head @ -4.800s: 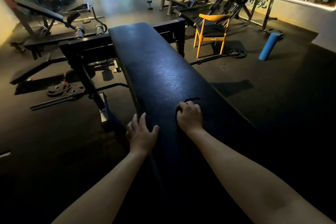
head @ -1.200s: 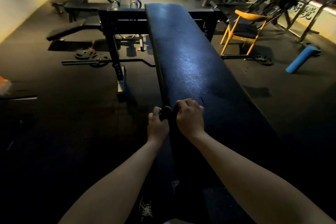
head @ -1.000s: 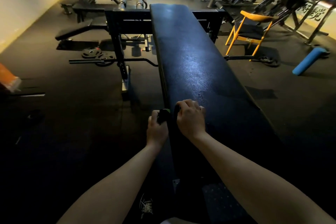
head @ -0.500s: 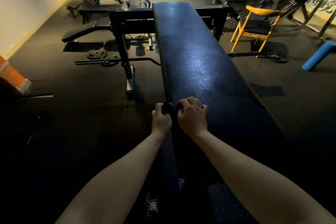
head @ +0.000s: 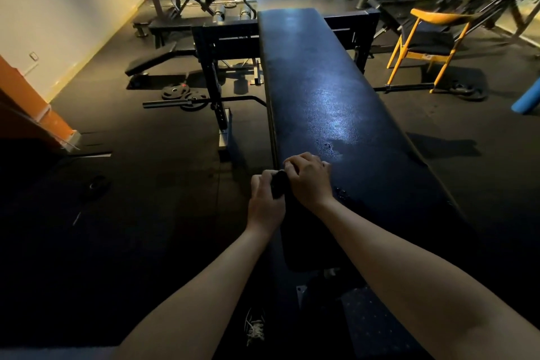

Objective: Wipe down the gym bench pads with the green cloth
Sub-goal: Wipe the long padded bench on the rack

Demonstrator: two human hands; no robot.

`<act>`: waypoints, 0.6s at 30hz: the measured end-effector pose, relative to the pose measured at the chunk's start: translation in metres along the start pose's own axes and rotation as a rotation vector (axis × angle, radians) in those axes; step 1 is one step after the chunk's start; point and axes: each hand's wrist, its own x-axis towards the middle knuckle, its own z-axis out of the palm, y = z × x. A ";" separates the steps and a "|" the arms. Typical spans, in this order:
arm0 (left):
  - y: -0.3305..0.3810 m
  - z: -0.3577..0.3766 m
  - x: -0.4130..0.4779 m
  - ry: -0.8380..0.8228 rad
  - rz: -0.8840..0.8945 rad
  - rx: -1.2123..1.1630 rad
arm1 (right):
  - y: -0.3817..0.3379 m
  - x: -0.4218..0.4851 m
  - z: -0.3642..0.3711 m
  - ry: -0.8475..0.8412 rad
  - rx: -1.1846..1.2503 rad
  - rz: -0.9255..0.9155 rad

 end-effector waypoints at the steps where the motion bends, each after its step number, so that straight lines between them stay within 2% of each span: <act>1: 0.002 0.000 0.000 0.020 0.020 -0.022 | -0.001 -0.002 -0.001 -0.005 0.044 0.002; 5: 0.013 0.000 0.021 0.029 0.088 -0.120 | -0.004 -0.002 -0.009 -0.088 0.370 0.016; 7: 0.014 0.002 0.034 0.021 0.116 -0.034 | -0.008 0.002 -0.012 -0.202 0.520 0.018; 9: 0.017 0.004 0.045 0.027 0.111 0.023 | -0.011 0.010 -0.012 -0.231 0.622 0.016; 12: 0.016 0.001 0.058 -0.069 0.110 -0.049 | -0.016 0.029 -0.012 -0.141 0.511 -0.035; 14: 0.010 -0.002 0.068 -0.153 0.124 -0.115 | -0.020 0.042 -0.012 -0.015 0.380 -0.024; 16: 0.004 -0.003 0.076 -0.147 0.094 -0.101 | -0.022 0.058 -0.009 0.119 0.283 0.001; 18: -0.003 -0.003 0.087 -0.149 0.011 -0.087 | -0.021 0.073 -0.003 0.100 0.196 -0.042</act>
